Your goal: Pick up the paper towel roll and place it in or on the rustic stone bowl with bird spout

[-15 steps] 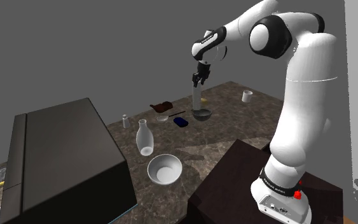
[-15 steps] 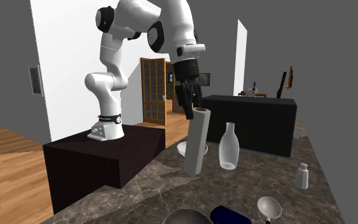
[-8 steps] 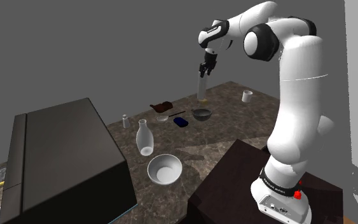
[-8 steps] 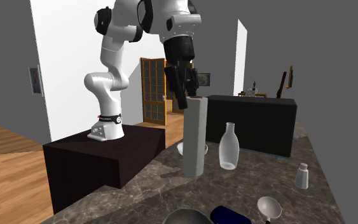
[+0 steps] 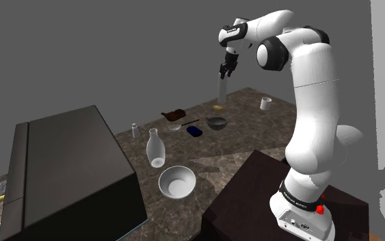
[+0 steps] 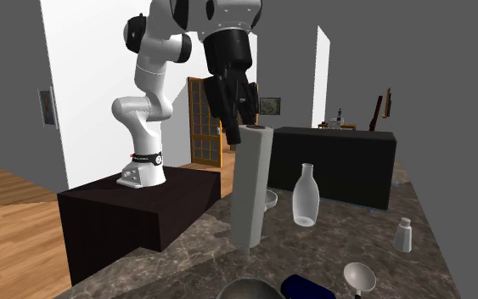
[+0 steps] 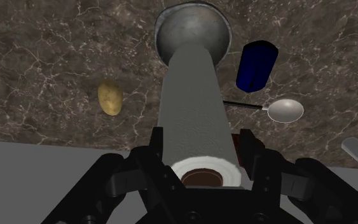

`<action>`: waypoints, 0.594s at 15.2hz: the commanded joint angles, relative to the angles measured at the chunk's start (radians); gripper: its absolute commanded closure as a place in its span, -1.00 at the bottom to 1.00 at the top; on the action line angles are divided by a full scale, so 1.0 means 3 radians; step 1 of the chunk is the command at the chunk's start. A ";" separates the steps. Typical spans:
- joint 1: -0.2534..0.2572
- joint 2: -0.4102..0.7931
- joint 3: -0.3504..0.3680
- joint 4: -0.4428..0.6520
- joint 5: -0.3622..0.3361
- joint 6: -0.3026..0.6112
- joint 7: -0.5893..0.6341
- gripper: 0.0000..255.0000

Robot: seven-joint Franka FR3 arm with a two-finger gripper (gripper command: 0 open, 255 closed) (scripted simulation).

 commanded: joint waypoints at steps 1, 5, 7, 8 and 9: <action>0.0004 0.0016 0.0005 -0.0056 0.0009 0.0071 -0.0012 1.00; 0.0012 0.0044 0.0016 -0.0191 0.0030 0.0230 -0.0042 1.00; 0.0014 0.0062 0.0022 -0.0251 0.0042 0.0308 -0.0057 1.00; 0.0014 0.0073 0.0026 -0.0280 0.0048 0.0346 -0.0065 1.00; 0.0015 0.0084 0.0029 -0.0307 0.0055 0.0383 -0.0073 1.00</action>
